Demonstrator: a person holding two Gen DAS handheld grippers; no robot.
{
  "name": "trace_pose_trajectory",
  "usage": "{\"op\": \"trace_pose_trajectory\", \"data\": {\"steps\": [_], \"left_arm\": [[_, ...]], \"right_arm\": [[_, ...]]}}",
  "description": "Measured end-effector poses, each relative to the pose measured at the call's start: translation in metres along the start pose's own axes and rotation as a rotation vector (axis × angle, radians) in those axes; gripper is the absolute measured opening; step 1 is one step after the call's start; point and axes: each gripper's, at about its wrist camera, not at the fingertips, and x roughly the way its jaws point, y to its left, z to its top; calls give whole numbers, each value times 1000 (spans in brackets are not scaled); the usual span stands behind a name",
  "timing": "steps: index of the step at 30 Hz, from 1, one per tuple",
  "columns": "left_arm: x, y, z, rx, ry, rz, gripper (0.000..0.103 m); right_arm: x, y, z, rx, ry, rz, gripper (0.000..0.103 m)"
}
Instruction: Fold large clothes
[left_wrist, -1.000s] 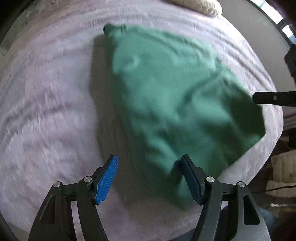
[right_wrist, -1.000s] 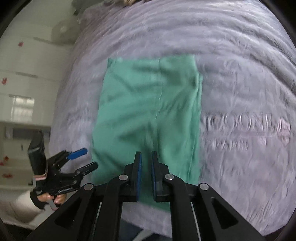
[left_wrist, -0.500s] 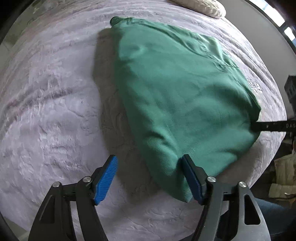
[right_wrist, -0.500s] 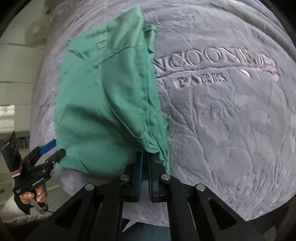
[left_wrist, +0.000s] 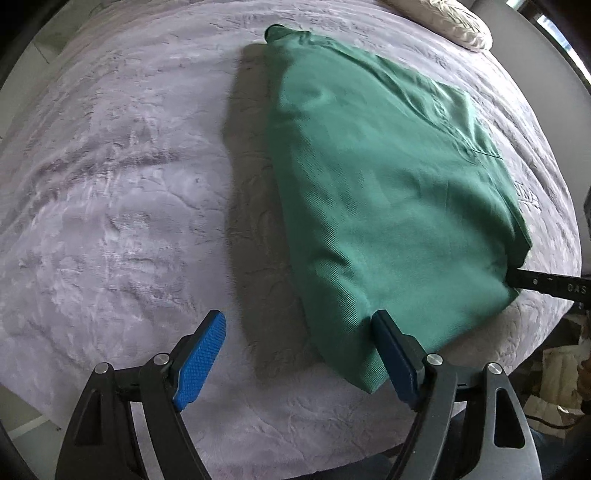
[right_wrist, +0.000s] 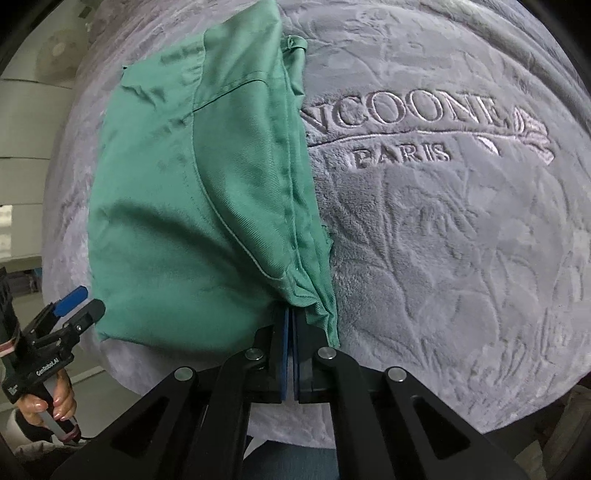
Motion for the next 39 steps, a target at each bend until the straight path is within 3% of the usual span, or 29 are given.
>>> {"op": "trace_pose_trajectory", "data": {"steps": [8, 14, 15, 16, 17, 18, 19, 20, 21, 24, 27, 30, 39], "left_arm": [[-13, 10, 15, -40, -18, 44, 82], [-28, 15, 33, -94, -59, 74, 82], [-28, 11, 37, -98, -66, 78, 87], [-30, 11, 39, -100, -69, 81, 103], [-33, 9, 40, -103, -79, 93, 103], [-35, 8, 40, -100, -86, 95, 103], [-35, 5, 42, -91, -90, 95, 103], [-35, 2, 43, -87, -88, 97, 103], [-34, 2, 44, -84, -86, 99, 103], [-33, 1, 46, -84, -80, 102, 103], [-38, -2, 46, -75, -75, 118, 103], [-40, -4, 47, -60, -75, 140, 103], [-42, -11, 47, -37, -87, 180, 103]], "right_arm": [[-13, 14, 0, -20, 0, -2, 4], [-35, 30, 11, 24, -71, 12, 5], [-40, 34, 14, 30, -89, 1, 5], [-43, 38, 17, 35, -103, -11, 6], [-46, 41, 21, 39, -120, -27, 10], [-48, 43, 25, 39, -128, -45, 30], [-50, 45, 29, 35, -137, -66, 69], [-51, 48, 31, 32, -149, -79, 84], [-54, 51, 33, 24, -170, -84, 90], [-58, 57, 38, -5, -188, -139, 90], [-58, 61, 42, -21, -190, -168, 103], [-63, 60, 43, -47, -211, -210, 103], [-66, 62, 41, -47, -213, -218, 103]]}}
